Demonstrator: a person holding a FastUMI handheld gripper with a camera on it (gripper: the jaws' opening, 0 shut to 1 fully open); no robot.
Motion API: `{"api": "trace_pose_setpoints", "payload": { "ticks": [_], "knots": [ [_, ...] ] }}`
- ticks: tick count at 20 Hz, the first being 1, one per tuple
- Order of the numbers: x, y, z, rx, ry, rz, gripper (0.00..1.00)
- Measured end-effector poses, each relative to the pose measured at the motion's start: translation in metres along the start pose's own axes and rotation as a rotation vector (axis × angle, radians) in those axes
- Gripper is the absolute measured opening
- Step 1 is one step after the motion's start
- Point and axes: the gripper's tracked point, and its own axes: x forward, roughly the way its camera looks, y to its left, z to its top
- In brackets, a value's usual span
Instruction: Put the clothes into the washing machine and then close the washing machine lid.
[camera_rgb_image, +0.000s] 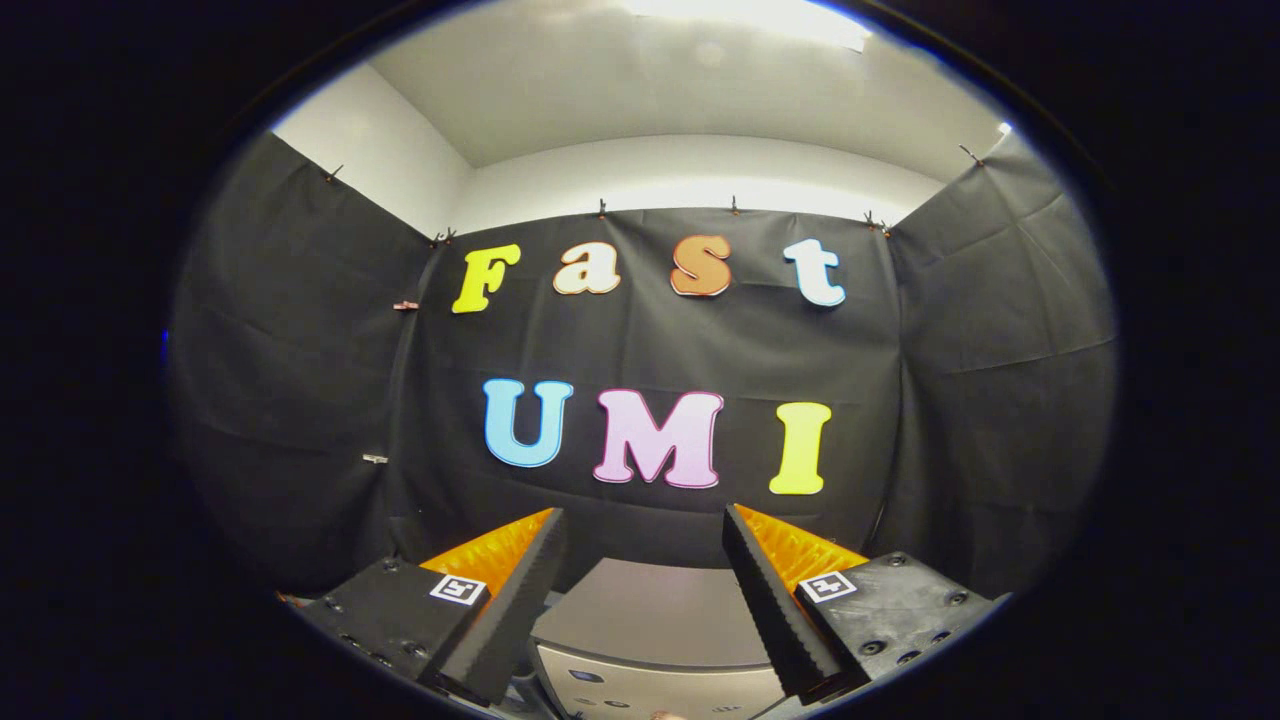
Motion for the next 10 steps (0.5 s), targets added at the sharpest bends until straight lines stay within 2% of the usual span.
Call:
{"api": "trace_pose_setpoints", "payload": {
  "ticks": [4, 10],
  "knots": [
    [-0.010, -0.018, -0.008, -0.019, 0.034, -0.061, 0.98],
    [-0.025, -0.027, -0.004, -0.010, 0.046, -0.104, 0.98]
  ]
}}
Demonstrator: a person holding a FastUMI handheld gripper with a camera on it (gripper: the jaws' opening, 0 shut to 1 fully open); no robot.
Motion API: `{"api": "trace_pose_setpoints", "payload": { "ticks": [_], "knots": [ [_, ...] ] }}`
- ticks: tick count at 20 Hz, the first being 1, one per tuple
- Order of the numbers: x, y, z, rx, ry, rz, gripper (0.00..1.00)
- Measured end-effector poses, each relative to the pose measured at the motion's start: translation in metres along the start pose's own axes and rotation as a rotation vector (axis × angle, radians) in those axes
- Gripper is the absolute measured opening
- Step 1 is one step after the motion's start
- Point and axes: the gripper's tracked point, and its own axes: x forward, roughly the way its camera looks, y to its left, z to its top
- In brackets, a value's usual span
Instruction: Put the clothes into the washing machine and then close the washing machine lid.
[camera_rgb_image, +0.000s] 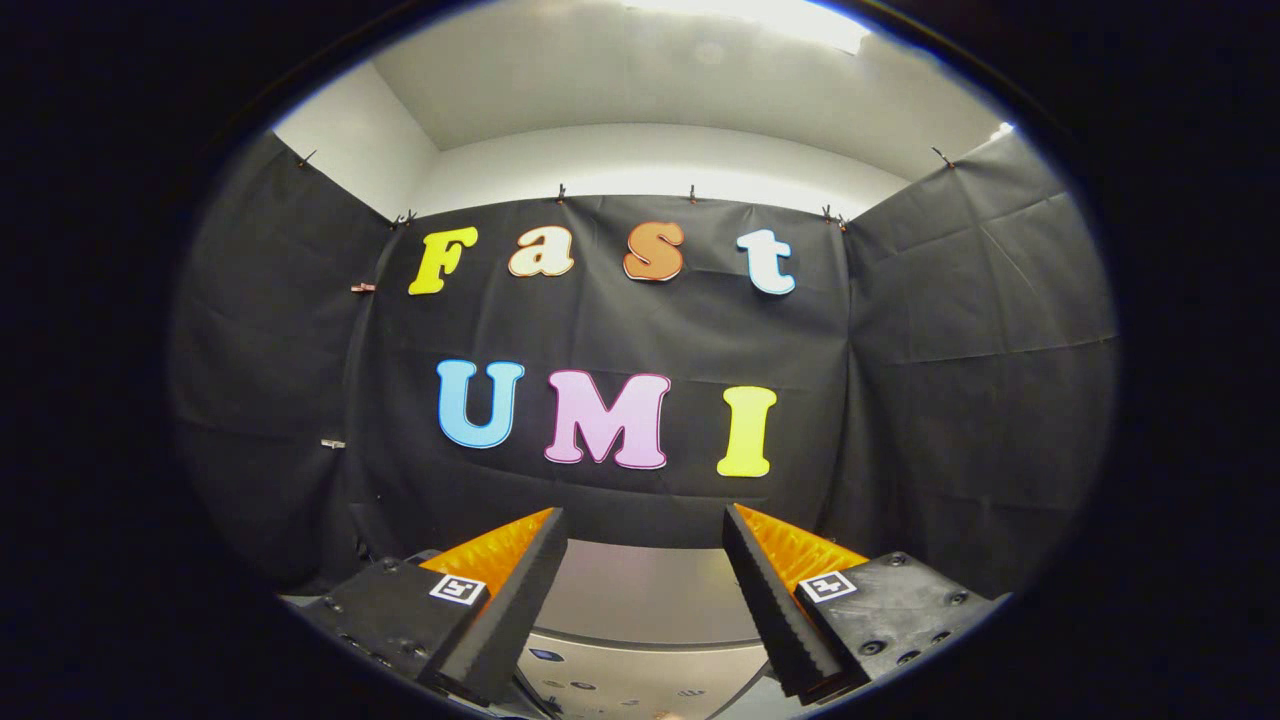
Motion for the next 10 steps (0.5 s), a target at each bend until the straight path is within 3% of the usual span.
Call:
{"api": "trace_pose_setpoints", "payload": {
  "ticks": [10],
  "knots": [
    [-0.014, 0.009, 0.005, -0.006, 0.004, 0.015, 0.98]
  ]
}}
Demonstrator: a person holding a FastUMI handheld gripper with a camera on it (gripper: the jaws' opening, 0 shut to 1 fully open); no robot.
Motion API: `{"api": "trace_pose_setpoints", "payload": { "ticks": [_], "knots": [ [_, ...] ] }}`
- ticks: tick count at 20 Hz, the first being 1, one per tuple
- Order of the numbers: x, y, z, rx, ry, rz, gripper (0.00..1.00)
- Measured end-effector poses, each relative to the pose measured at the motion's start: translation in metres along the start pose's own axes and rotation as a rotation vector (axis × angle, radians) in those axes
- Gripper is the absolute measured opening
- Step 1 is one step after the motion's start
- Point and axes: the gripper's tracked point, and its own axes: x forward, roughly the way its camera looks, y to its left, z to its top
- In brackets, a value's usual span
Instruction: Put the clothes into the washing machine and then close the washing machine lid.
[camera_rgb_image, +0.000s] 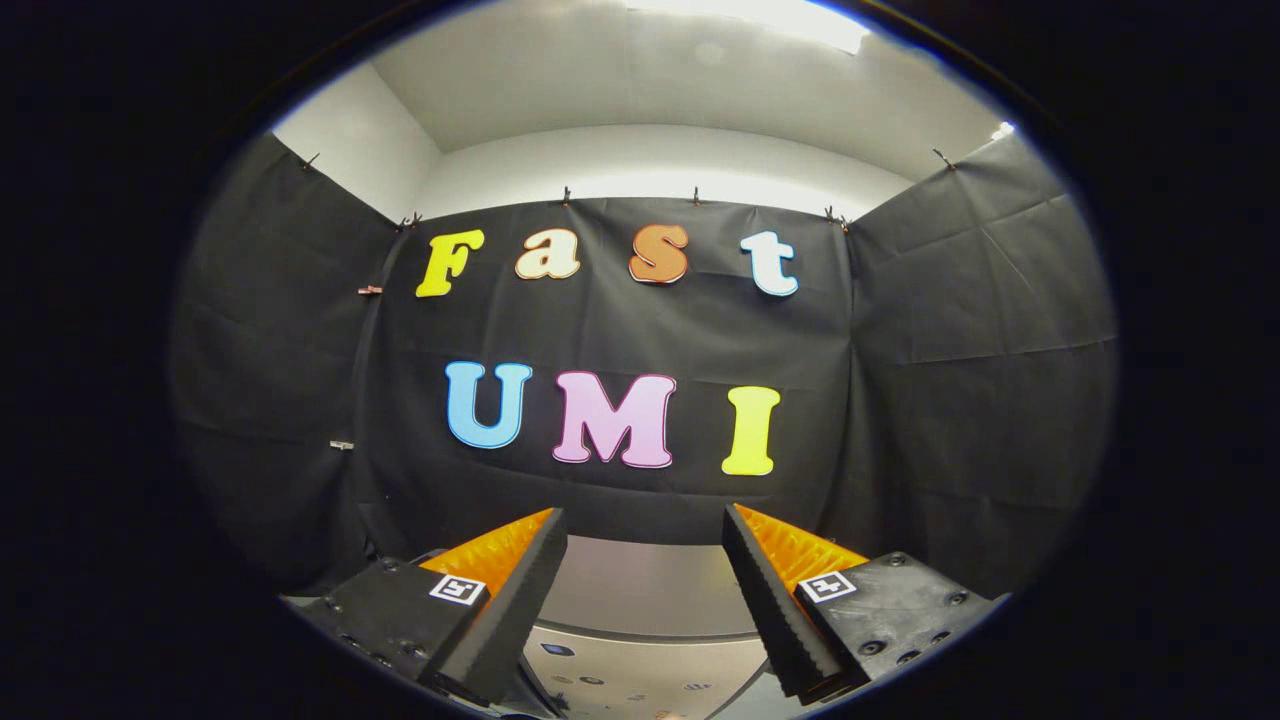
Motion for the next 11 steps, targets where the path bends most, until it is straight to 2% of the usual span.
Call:
{"api": "trace_pose_setpoints", "payload": {
  "ticks": [11],
  "knots": [
    [-0.0031, 0.0019, -0.0018, 0.016, 0.007, -0.009, 0.98]
  ]
}}
